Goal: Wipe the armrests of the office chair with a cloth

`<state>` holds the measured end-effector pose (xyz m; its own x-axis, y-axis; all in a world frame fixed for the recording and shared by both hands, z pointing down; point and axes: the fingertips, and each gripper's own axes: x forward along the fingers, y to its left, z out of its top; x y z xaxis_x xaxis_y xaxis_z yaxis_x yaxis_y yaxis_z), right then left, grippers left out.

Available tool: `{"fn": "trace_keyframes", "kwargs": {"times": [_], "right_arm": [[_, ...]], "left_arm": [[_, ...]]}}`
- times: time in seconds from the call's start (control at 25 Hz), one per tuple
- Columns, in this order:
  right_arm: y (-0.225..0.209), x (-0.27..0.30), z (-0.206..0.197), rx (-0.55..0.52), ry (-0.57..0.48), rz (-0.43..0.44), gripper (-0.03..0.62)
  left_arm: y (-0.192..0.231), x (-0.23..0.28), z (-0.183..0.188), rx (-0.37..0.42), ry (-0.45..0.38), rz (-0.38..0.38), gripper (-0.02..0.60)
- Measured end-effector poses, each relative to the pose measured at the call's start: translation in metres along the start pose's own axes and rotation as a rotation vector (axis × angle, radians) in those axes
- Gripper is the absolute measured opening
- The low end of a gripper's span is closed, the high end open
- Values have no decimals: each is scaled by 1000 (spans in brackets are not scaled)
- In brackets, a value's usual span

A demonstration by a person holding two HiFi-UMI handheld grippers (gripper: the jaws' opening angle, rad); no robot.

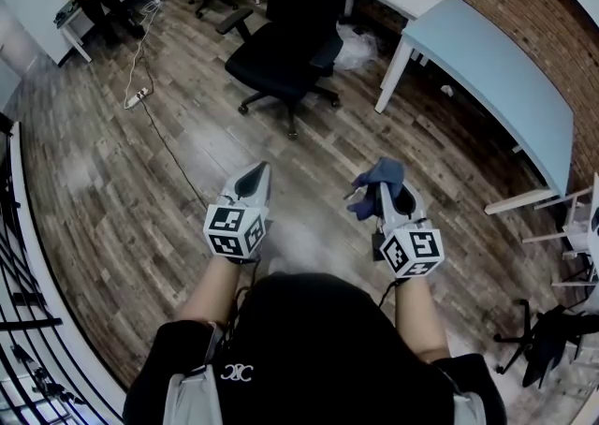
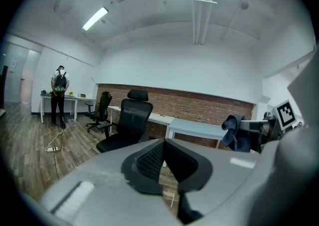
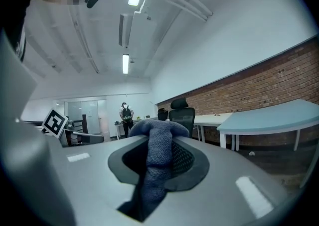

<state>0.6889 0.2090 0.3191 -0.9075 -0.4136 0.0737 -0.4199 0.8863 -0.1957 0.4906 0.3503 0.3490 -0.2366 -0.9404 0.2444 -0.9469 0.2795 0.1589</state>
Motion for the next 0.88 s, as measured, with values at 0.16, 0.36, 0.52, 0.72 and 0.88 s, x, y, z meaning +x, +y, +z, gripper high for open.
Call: {"fn": "trace_keyframes", "kwargs": {"times": [0.16,0.36,0.52,0.72,0.88], "right_arm": [[3,5,-7,-10,22,5,77],[13,16,-10,-21,35,14,77],[25,33,-12,-30,41,24,77],[46,53,-19,-21,54,25,77],[68,76,-20,-35,50,25,78]], "left_arm": [[4,1,-5,-9,6,1,6],[17,-1,-9,-26,6,7,6],[37,-2,-9,-38,6,15,6],[65,-6,-12,-42,20,15,6],[97,-7,-5,-37,18,18,6]]}}
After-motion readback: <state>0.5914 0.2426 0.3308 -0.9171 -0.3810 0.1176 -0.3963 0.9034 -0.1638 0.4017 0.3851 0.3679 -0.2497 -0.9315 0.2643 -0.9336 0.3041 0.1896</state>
